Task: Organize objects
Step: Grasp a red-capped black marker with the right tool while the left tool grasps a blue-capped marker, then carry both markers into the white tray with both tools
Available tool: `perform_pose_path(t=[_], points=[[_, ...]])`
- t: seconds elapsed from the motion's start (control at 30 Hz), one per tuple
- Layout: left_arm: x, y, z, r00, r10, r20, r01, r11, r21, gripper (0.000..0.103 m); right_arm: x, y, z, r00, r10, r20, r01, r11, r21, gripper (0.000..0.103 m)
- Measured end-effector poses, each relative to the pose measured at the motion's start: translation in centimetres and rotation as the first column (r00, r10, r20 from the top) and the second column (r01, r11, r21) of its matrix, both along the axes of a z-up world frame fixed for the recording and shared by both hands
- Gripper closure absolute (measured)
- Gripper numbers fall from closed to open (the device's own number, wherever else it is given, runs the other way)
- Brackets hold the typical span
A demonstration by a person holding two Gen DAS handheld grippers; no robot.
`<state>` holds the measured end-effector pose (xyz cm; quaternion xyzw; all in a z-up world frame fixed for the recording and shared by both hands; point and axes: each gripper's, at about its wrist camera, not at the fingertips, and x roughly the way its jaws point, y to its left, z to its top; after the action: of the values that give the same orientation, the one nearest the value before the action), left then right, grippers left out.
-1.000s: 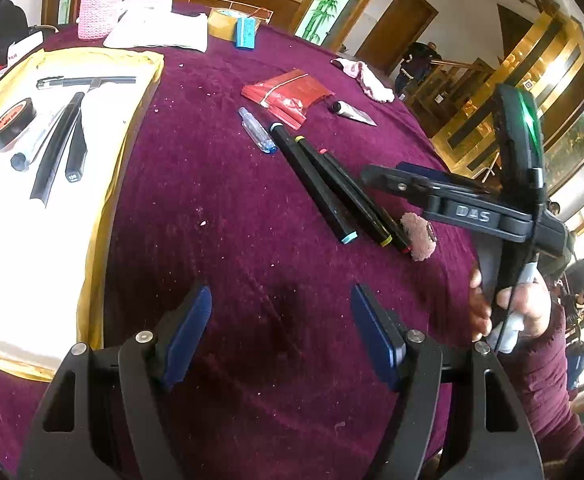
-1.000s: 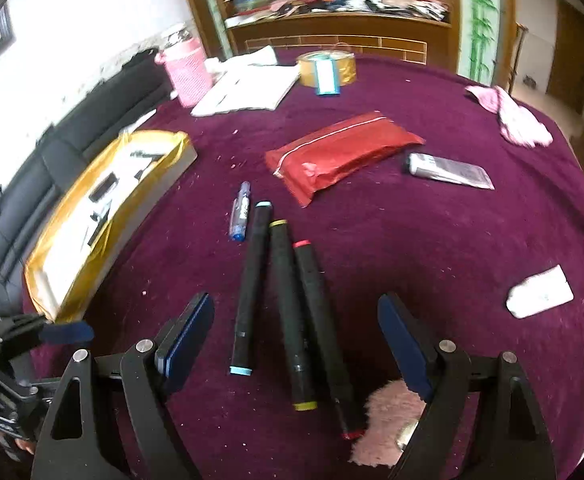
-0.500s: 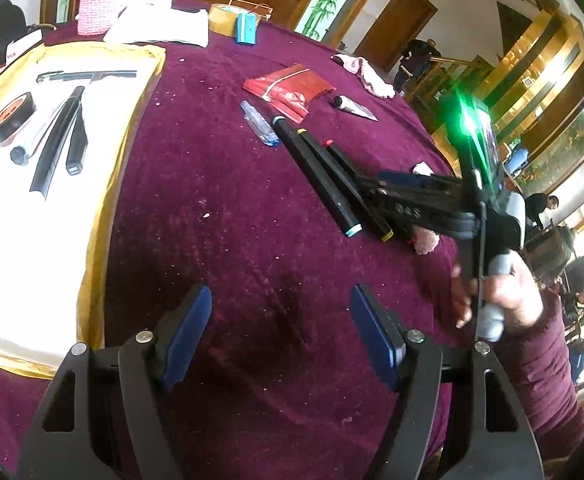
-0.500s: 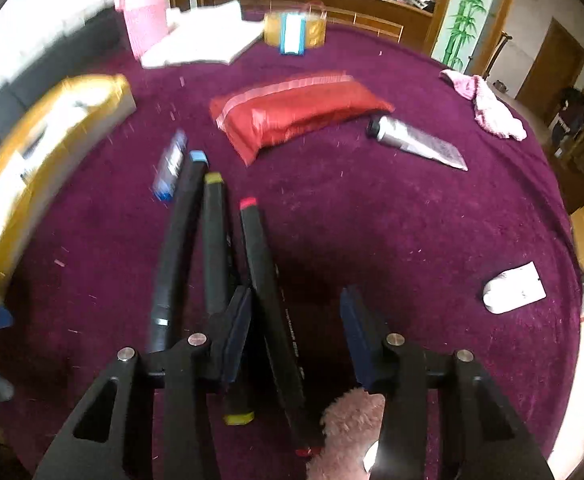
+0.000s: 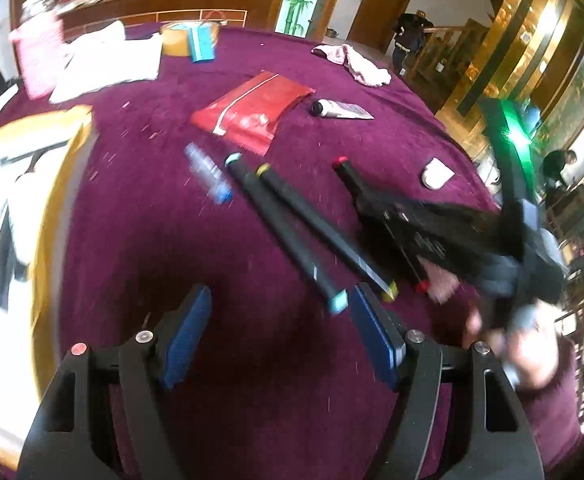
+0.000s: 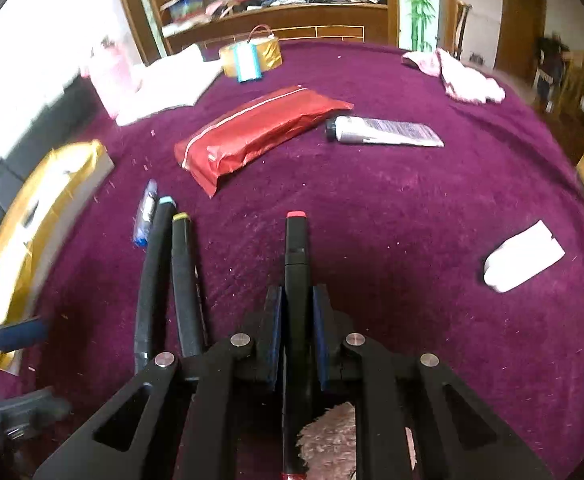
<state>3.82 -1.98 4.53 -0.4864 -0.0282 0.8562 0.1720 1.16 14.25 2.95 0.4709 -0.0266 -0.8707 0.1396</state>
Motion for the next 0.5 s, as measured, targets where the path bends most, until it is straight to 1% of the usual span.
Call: perform_pose_path(t=[0.03, 0.1, 0.13, 0.17, 0.2, 0.23, 0.3, 0.37, 0.4, 0.5], points=[[-1.0, 0.7, -0.4, 1.0, 0.005, 0.002, -0.005, 1.0, -0.02, 0.032, 0.0, 0.2, 0.0, 1.0, 0.001, 0.0, -0.001, 1.0, -0.014, 0.091], [-2.4, 1.5, -1.1, 1.0, 0.006, 0.011, -0.005, 1.0, -0.03, 0.032, 0.1, 0.5, -0.1, 1.0, 0.003, -0.002, -0.003, 0.999, -0.033, 0.09], [-3.0, 2.0, -1.6, 1.0, 0.004, 0.008, -0.003, 0.999, -0.051, 0.032, 0.1, 0.6, -0.1, 1.0, 0.004, -0.002, -0.004, 0.999, -0.038, 0.09], [-3.4, 2.3, -2.0, 1.0, 0.001, 0.004, -0.001, 0.997, -0.081, 0.035, 0.0, 0.6, -0.1, 1.0, 0.004, 0.0, -0.004, 0.999, -0.044, 0.09], [-3.5, 2.6, -2.4, 1.0, -0.002, 0.006, 0.003, 0.994, -0.113, 0.046, 0.0, 0.7, -0.1, 1.0, 0.003, 0.001, -0.003, 0.999, -0.05, 0.09], [-3.4, 2.6, -2.5, 1.0, -0.005, -0.015, 0.003, 0.99, -0.14, 0.053, 0.1, 0.8, -0.1, 1.0, 0.001, 0.003, -0.001, 0.998, -0.056, 0.09], [-3.0, 2.2, -2.3, 1.0, -0.012, -0.019, 0.008, 0.985, -0.175, 0.086, -0.1, 0.7, -0.2, 1.0, -0.001, 0.004, 0.001, 0.998, -0.06, 0.09], [-2.7, 1.0, -2.2, 1.0, -0.005, 0.001, 0.005, 0.984, -0.176, 0.091, -0.2, 0.8, -0.3, 1.0, -0.007, 0.006, 0.007, 0.998, -0.068, 0.09], [-2.5, 0.1, -2.1, 1.0, 0.005, 0.01, -0.004, 0.985, -0.174, 0.091, -0.2, 0.8, -0.3, 1.0, -0.01, 0.008, 0.01, 0.997, -0.071, 0.09], [-2.3, -0.3, -2.1, 1.0, 0.009, 0.015, -0.006, 0.982, -0.187, 0.091, -0.1, 0.7, -0.3, 1.0, -0.017, 0.007, 0.017, 0.998, -0.068, 0.09]])
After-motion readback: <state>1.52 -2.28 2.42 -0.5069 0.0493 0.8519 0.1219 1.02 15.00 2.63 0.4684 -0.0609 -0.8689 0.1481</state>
